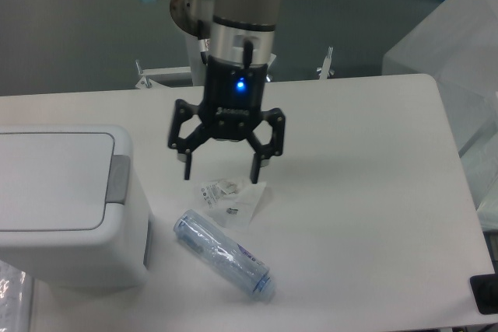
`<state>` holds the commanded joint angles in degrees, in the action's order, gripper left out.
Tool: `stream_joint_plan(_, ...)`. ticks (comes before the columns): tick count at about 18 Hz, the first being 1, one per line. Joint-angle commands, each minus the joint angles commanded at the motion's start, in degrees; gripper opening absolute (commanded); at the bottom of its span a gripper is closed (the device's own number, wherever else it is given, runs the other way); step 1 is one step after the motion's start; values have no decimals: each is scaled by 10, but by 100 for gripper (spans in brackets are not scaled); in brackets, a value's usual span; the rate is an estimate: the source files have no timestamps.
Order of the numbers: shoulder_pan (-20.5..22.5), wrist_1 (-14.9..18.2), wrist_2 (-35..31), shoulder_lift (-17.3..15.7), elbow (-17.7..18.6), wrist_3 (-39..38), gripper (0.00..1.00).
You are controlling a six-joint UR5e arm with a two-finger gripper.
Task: Open the trash can
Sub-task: 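Move the gripper toward the grey tab on the trash can lid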
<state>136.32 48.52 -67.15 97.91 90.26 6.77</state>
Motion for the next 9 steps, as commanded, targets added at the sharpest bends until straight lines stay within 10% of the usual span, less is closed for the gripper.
stream_joint_plan(9, -38, 0, -2, 6, 4, -7, 100)
